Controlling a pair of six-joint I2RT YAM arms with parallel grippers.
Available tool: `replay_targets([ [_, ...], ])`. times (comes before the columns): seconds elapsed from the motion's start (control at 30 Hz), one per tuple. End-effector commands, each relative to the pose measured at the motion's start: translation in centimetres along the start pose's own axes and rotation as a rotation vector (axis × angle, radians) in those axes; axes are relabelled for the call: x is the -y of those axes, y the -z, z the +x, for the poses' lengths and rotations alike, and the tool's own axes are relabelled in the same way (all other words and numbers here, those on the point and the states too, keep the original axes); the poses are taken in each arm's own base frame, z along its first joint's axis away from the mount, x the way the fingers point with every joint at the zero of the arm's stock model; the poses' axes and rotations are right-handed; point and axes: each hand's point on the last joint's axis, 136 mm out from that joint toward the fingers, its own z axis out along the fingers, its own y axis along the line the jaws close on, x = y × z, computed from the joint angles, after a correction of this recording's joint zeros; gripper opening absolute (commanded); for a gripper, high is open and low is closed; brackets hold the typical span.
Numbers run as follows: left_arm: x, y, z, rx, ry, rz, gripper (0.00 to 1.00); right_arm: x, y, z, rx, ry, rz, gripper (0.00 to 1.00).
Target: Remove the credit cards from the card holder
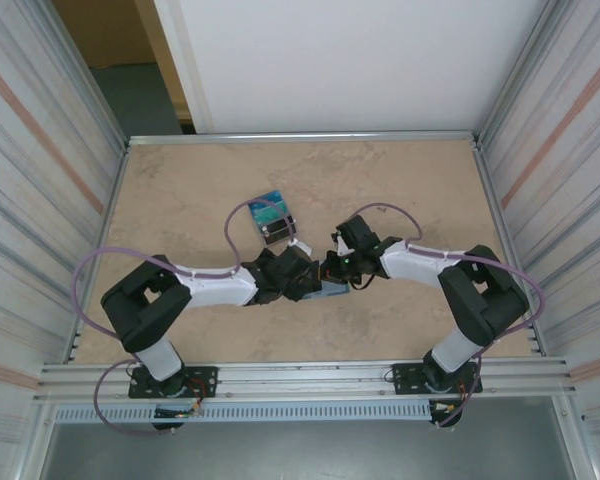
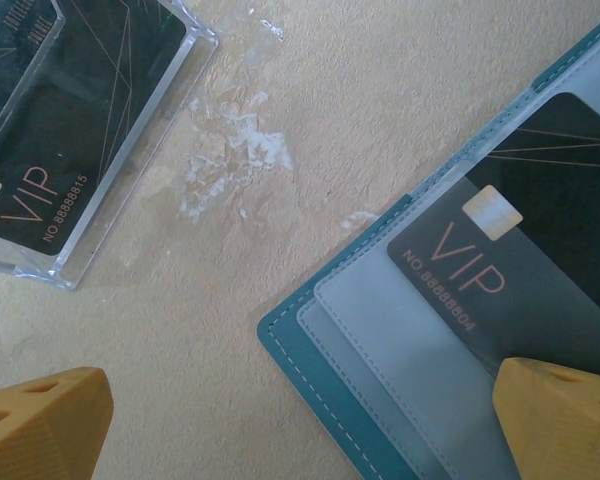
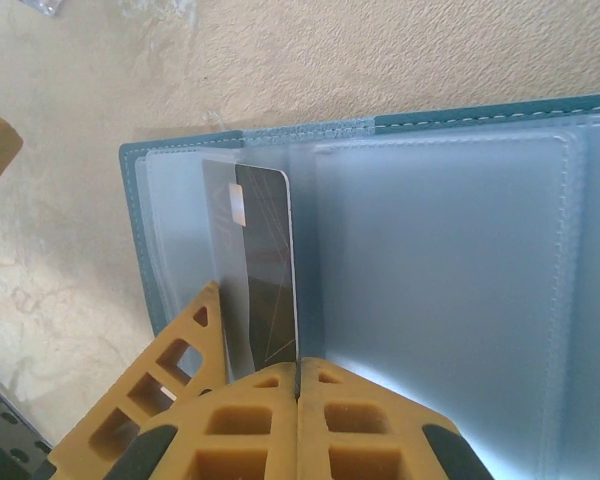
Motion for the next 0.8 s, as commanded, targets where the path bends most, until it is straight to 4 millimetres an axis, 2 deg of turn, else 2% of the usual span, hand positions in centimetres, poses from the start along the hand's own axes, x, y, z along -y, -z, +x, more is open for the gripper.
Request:
replay_targets([
  [0.0,0.0,-0.9,1.4,-0.052,-0.027,-0.003,0.99,-0.7,0.6,0.0,0.007,-0.003,-0.056,0.00],
  [0.17,0.2,-1.1,1.6,-0.061,-0.031,0.002,0.99,-1.1,0.6,0.0,0.014,-0.013,-0.117,0.00],
  [0.37,0.3,-1.2,1.7,-0.067,-0.031,0.007,0.99,-2.0,0.2,0.2,0.005,-0.016,-0.213,0.18],
  [0.47,0.4,-1.3,1.8,-0.071,-0.032,0.009,0.99,-2.3,-0.1,0.3,0.001,-0.018,-0.244,0.23],
  [0.57,0.5,-1.3,1.8,-0.072,-0.033,0.014,0.99,-2.1,-0.6,0.3,-0.001,-0.024,-0.246,0.22],
  [0.77,0.4,-1.2,1.7,-0.071,-0.034,0.009,0.99,-0.9,-1.2,0.4,0.005,-0.038,-0.197,0.09],
])
